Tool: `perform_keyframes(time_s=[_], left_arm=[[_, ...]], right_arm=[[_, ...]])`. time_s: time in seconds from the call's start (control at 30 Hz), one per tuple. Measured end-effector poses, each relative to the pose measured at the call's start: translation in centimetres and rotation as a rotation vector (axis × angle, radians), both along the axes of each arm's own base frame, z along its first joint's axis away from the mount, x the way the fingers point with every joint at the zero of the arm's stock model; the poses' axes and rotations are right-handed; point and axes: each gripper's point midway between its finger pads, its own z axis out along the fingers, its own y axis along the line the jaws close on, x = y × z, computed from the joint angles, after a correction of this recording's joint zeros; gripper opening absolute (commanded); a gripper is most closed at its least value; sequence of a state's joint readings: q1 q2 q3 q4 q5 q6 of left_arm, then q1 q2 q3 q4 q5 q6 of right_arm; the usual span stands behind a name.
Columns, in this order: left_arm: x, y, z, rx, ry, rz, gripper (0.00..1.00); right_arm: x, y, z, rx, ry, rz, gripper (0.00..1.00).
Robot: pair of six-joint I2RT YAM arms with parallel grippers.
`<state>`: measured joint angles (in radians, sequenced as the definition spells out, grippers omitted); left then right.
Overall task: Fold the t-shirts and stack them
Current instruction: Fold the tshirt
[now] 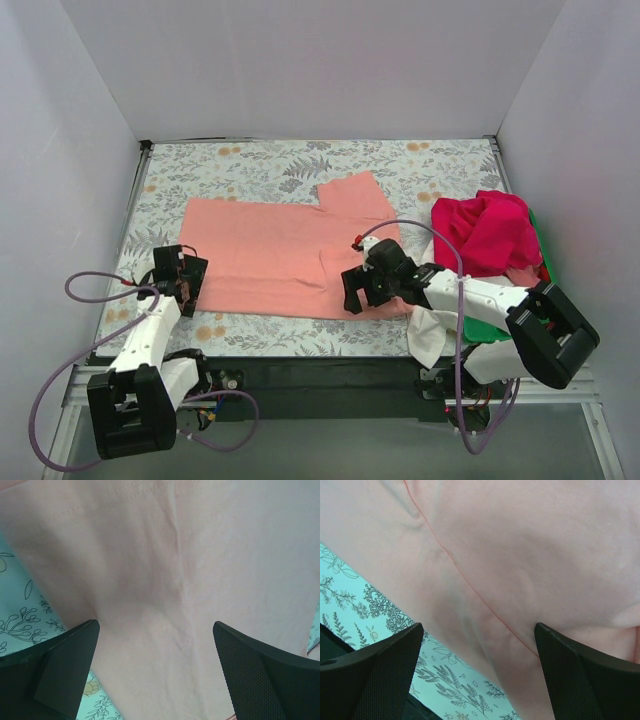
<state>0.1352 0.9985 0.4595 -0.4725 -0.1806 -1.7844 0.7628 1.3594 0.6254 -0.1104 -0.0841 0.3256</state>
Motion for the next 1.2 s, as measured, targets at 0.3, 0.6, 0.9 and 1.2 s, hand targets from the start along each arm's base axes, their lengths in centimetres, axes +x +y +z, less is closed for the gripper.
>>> perform_keyframes(time_s=[0.3,0.6,0.9,1.2], left_arm=[[1.5,0.8,3.6,0.024,-0.030,0.036,0.98],[11.8,2.2,9.9,0.103,-0.100,-0.084,0.98],[24.4,4.1,7.3,0.178,0.008,-0.232,0.89],[29.4,5.1,-1.3,0.192,0.209,-0.354,0.73]], right_arm=[[0.7,-0.7,1.6,-0.067,-0.022,-0.071,0.98],[10.4,-1.1,9.5,0.016,-0.190,-0.253,0.98],[19.5,-4.3,9.6,-0.016,-0.185,-0.372,0.98],[25.9,-5.8,7.6,-0.011,-0.146,-0.417,0.98]])
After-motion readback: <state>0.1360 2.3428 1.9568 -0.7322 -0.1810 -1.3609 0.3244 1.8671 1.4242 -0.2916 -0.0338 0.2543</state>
